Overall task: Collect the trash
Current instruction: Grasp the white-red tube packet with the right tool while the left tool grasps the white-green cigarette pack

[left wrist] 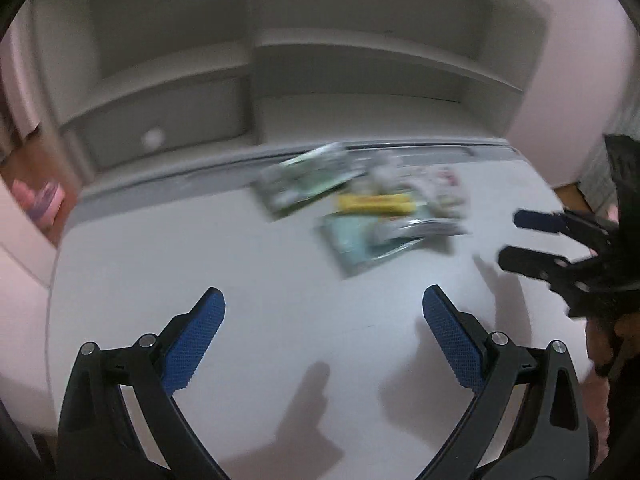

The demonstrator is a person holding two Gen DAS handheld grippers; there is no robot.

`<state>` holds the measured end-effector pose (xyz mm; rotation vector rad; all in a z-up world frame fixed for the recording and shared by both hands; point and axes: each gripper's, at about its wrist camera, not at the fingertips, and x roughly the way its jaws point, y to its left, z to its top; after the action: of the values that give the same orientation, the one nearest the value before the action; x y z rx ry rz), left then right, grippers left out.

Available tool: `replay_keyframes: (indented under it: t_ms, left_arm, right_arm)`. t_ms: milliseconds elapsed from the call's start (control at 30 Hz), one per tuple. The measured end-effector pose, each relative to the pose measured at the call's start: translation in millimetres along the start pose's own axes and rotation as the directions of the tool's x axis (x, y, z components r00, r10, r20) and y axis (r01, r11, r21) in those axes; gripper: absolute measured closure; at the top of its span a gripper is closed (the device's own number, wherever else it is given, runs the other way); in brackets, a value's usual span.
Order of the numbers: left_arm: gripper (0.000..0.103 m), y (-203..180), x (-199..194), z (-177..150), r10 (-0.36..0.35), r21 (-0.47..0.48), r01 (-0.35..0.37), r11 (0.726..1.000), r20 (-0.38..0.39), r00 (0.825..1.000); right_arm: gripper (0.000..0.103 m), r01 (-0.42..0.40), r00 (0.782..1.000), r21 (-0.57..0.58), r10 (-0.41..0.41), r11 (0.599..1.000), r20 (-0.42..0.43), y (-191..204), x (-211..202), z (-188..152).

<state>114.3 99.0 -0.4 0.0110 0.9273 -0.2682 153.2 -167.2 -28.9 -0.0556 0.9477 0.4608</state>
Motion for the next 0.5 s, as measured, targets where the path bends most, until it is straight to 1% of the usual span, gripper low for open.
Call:
replay_keyframes:
  t_ms: [33,67,100,133,167,267,300,333,367,433,500]
  left_arm:
    - [0.007,12,1,-1,-0.006,-0.009,0.006,1.0,-0.006,1.0]
    - [0.007,23,3,-1,-0.006,-0.011,0.006,1.0,-0.01,1.0]
    - [0.007,26,2,-3,-0.008,-0.006,0.008,1.0,-0.011,1.0]
    - [0.007,32,5,0,-0.007,0.012,0.007,1.0,-0.012,1.0]
    - [0.007,31,11,1,-0.004,0.024,0.004,1.0,-0.01,1.0]
    - [0.007,36,24,15,-0.024,0.071,0.024,0.997,-0.001,1.0]
    - [0.007,32,36,23,-0.027,0.081,0.028,0.996,-0.005,1.0]
    - [0.007,33,45,32,-0.03,0.098,0.03,0.995,-0.006,1.0]
    - [0.007,33,52,39,-0.027,0.12,0.027,0.992,-0.001,1.0]
    - [0.007,31,65,54,-0.034,0.189,0.032,0.982,0.005,0.999]
    - [0.007,30,81,67,-0.018,0.24,0.014,0.971,0.013,1.0]
  right_arm:
    - [0.03,0.014,1.0,-0.044,-0.015,0.999,-0.026,7,15,10]
    - [0.033,0.016,0.999,-0.074,-0.02,0.997,-0.042,10,25,12]
    - [0.038,0.024,0.998,-0.105,-0.03,0.994,-0.054,15,32,13]
    - [0.04,0.033,0.997,-0.133,-0.042,0.991,-0.065,18,40,16]
    - [0.044,0.034,0.996,-0.152,-0.046,0.988,-0.076,19,48,19]
    - [0.056,0.027,0.995,-0.174,-0.043,0.984,-0.092,24,60,26]
    - [0.073,0.036,0.995,-0.186,-0.052,0.982,-0.086,27,59,27]
    - [0.079,0.031,0.995,-0.192,-0.047,0.981,-0.084,31,56,26]
    - [0.082,0.005,0.996,-0.193,-0.021,0.981,-0.085,34,51,24]
    - [0.083,-0.024,0.997,-0.191,0.009,0.981,-0.077,36,38,18]
    - [0.083,-0.047,0.997,-0.171,0.036,0.984,-0.067,33,21,9]
